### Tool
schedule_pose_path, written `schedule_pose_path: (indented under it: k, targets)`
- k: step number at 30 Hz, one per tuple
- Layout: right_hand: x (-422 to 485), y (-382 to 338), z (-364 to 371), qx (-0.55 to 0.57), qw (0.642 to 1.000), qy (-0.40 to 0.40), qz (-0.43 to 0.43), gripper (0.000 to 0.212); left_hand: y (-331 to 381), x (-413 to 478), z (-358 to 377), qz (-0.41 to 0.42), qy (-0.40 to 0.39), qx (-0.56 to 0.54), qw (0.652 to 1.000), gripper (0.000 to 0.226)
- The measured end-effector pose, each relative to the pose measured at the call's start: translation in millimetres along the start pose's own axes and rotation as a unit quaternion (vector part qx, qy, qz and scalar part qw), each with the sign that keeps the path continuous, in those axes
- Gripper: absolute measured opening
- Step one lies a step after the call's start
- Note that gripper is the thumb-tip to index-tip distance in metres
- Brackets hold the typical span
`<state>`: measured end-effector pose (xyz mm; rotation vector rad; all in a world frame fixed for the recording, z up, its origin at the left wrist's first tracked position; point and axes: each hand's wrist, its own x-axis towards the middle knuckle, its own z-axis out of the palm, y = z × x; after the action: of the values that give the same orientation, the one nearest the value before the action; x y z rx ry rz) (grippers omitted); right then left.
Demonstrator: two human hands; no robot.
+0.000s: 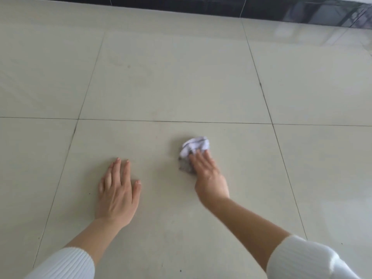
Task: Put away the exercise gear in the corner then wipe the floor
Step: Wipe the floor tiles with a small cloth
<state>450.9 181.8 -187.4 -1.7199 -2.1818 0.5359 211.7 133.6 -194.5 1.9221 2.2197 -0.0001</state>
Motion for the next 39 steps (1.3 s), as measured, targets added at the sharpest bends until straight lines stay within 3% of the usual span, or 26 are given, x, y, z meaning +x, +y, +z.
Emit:
schedule_pose_path:
  k: [2, 5, 7, 8, 10, 12, 15, 18, 20, 23, 26, 29, 31, 34, 37, 39]
  targets:
    - [-24, -13, 16, -0.017, 0.986, -0.044, -0.160, 0.061, 1, 8, -2, -0.020, 0.022, -0.003, 1.000, 0.060]
    - [-45, -21, 22, -0.032, 0.921, -0.163, -0.353, 0.055, 0, 24, -7, -0.051, 0.039, -0.020, 0.998, 0.060]
    - [-28, -8, 17, -0.054, 0.888, -0.187, -0.417, 0.053, -5, 37, -7, -0.063, 0.047, -0.031, 0.996, 0.061]
    - [-12, 4, 13, -0.054, 0.893, -0.178, -0.409, 0.054, -8, 43, -7, -0.064, 0.052, -0.032, 0.996, 0.060]
    - [25, 34, -2, -0.048, 0.948, -0.105, -0.297, 0.060, -19, 54, -4, -0.061, 0.050, -0.026, 0.997, 0.061]
    - [59, 63, -25, -0.033, 0.995, -0.023, -0.086, 0.069, -30, 59, -2, -0.050, 0.039, -0.018, 0.998, 0.070]
    - [105, 83, -47, -0.020, 0.983, 0.034, 0.177, 0.074, -37, 59, 0, -0.032, 0.037, -0.014, 0.999, 0.074]
    - [145, 57, -35, -0.014, 0.973, 0.056, 0.225, 0.072, -36, 60, -5, -0.042, 0.051, -0.029, 0.997, 0.067]
    - [156, 19, -13, 0.011, 0.985, 0.039, 0.166, 0.069, -41, 69, -11, -0.037, 0.072, -0.040, 0.996, 0.062]
    - [131, -42, 31, 0.031, 0.997, -0.006, -0.076, 0.059, -57, 93, -17, -0.038, 0.111, -0.044, 0.992, 0.059]
    - [91, -72, 59, 0.026, 0.948, -0.095, -0.303, 0.052, -66, 120, -19, -0.050, 0.141, -0.055, 0.987, 0.060]
    - [107, -54, 52, 0.020, 0.901, -0.165, -0.400, 0.055, -72, 141, -17, -0.045, 0.131, -0.059, 0.989, 0.063]
    - [141, -28, 41, 0.013, 0.927, -0.144, -0.345, 0.055, -77, 150, -16, -0.035, 0.115, -0.058, 0.991, 0.063]
    - [201, 16, 11, -0.008, 0.991, -0.026, -0.134, 0.055, -82, 160, -16, -0.039, 0.099, -0.064, 0.992, 0.063]
    - [245, 37, -18, -0.041, 0.994, 0.013, 0.098, 0.063, -80, 169, -21, -0.060, 0.128, -0.061, 0.988, 0.055]
    - [259, 26, -14, -0.034, 0.986, 0.037, 0.158, 0.061, -77, 182, -25, -0.104, 0.153, -0.089, 0.979, 0.047]
